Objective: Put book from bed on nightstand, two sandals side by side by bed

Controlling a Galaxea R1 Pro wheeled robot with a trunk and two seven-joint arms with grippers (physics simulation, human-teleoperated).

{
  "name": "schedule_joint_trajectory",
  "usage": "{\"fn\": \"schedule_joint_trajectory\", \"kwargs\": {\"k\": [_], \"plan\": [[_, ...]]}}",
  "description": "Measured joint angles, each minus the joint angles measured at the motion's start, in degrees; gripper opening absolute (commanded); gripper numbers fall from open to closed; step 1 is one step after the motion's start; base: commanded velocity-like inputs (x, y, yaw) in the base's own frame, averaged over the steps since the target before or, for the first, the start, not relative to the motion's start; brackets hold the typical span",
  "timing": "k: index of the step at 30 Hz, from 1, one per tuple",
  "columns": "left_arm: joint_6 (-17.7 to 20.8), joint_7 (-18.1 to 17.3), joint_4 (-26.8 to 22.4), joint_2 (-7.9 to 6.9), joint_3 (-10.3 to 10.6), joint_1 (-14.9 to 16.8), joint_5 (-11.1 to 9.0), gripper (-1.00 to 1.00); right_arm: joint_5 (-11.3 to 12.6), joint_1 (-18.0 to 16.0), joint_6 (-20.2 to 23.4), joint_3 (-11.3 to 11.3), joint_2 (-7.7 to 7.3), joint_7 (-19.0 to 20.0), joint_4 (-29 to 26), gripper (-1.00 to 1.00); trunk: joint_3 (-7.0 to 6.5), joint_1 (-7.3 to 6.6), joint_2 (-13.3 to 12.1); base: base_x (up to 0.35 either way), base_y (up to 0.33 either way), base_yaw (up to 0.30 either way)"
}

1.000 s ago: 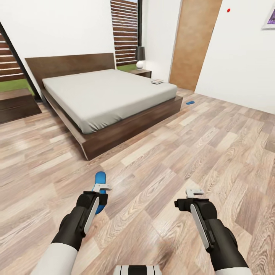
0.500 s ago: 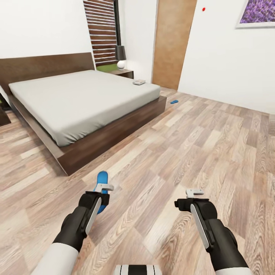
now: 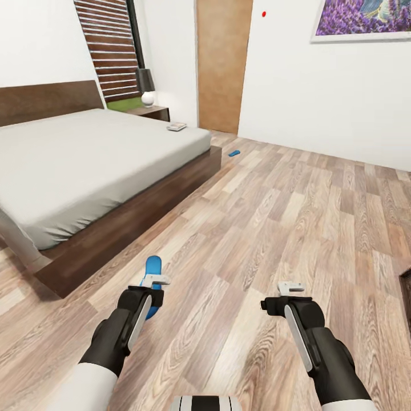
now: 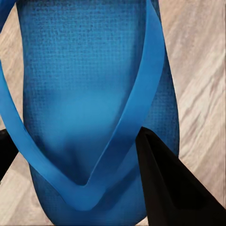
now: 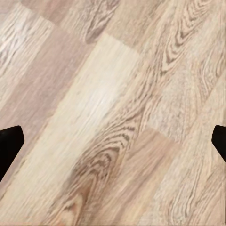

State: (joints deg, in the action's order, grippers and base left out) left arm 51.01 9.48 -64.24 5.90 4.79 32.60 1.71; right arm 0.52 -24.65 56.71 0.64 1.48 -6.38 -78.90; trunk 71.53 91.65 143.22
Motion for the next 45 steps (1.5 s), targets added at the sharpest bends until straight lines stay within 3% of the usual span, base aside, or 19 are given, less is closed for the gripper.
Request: {"fn": "schedule_joint_trajectory", "kwargs": {"k": [22,45], "plan": [[0.0,0.09,0.07,0.0,0.08,0.0,0.01,-1.0,-0.06,0.0,-0.05,0.01,0.0,-0.09,0.24,1.0,-0.07,0.0,0.0,0.327,0.0,-0.279],[0.01,0.09,0.06,0.0,0.07,0.0,0.03,-1.0,-0.07,0.0,-0.03,0.0,0.0,-0.09,0.02,1.0,1.35,0.0,0.0,0.336,0.042,-0.186]]}}
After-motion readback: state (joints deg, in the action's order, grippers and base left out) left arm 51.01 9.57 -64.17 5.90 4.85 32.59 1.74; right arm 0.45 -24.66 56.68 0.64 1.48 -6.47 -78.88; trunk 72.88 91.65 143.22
